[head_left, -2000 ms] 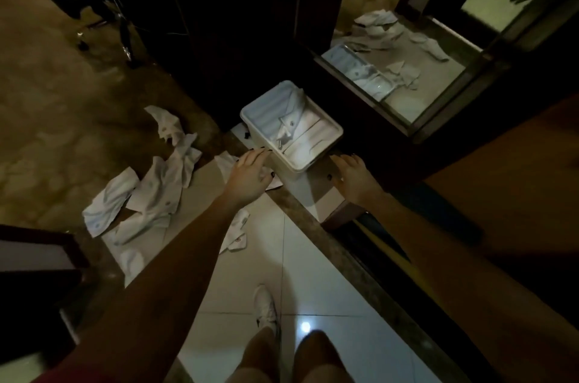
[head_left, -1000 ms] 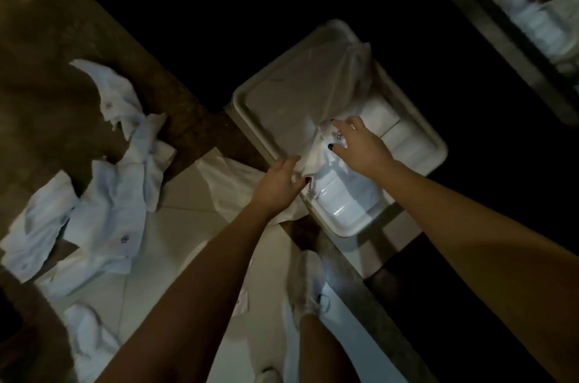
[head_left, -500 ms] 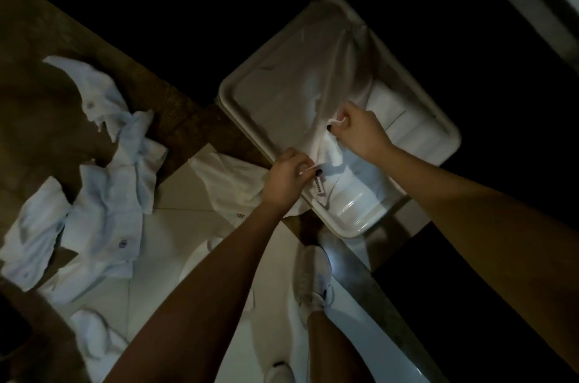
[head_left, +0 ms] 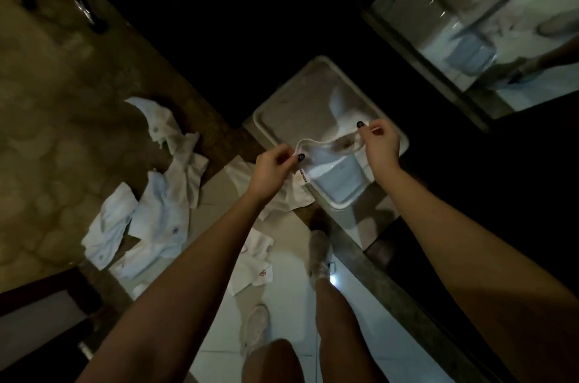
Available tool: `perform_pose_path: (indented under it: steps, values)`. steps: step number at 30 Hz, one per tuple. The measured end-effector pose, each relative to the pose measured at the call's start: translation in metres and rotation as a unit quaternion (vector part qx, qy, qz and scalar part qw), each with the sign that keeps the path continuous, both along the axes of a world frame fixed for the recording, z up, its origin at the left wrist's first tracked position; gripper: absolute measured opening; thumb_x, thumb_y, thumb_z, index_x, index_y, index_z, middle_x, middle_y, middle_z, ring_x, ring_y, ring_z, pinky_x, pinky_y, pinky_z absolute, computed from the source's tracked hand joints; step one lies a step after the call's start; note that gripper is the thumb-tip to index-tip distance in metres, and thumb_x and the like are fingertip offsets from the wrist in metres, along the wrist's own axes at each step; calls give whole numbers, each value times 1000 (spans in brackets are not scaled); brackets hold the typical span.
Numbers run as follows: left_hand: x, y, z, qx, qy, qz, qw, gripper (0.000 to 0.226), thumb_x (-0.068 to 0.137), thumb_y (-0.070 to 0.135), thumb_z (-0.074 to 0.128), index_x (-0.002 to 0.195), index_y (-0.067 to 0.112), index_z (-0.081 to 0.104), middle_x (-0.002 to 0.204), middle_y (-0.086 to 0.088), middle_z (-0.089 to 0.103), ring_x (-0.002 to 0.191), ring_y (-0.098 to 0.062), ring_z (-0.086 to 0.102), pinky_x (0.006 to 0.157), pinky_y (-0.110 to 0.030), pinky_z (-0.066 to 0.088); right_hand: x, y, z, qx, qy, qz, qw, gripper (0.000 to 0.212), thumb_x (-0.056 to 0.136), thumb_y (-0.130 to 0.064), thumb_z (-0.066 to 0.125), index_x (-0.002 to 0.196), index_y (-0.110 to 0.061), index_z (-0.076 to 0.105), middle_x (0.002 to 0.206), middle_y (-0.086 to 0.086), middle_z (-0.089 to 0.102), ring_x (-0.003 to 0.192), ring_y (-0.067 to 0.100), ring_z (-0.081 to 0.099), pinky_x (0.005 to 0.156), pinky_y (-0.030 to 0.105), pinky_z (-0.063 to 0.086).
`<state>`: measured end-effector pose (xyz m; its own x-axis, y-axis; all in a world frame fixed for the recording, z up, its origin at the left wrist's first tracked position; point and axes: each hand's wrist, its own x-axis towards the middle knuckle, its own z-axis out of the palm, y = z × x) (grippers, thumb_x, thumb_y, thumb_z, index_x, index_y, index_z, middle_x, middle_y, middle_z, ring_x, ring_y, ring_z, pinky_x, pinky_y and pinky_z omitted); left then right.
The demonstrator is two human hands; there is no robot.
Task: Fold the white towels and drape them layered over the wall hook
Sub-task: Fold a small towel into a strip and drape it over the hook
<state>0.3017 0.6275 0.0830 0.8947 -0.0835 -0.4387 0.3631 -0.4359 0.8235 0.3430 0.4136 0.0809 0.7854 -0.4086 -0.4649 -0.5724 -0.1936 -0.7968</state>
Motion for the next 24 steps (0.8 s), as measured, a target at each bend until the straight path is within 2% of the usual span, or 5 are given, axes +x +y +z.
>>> perform_pose_path:
  steps: [4,8,12,15,24]
  values:
    - [-20,10,82,-32,-34,22,999,22,94,22,62,75,11,60,62,10,58,57,1,52,59,-20,42,-35,14,87,-20,-58,-77,995,14,95,-13,60,87,-7,49,75,-5,48,77,14,49,59,12,39]
    - [-53,18,157,-86,-70,32,993,26,96,19,59,82,-2,57,70,-6,59,60,-12,55,58,-27,46,-86,34,172,-16,-151,-85,985,13,95,-5,59,88,-12,50,74,5,52,68,16,51,65,26,43]
    - [-88,30,223,-138,-128,23,982,24,97,13,57,79,-2,56,68,-1,54,59,-6,53,55,-18,45,-154,59,244,-60,-221,-23,973,33,95,-2,55,122,-19,64,92,-7,62,82,-1,58,77,7,43]
    - [-116,43,281,-175,-163,17,971,25,97,19,58,80,0,57,71,-4,53,64,-12,52,58,-21,44,-206,83,299,-58,-264,-8,963,40,93,4,51,105,-29,70,105,-12,66,101,6,61,87,12,44]
    - [-215,57,374,-253,-155,-28,955,35,95,29,61,77,1,51,69,-6,47,68,-20,48,65,-41,44,-345,127,390,-7,-296,-34,955,45,91,11,47,92,-28,70,91,-14,71,79,3,64,71,19,51]
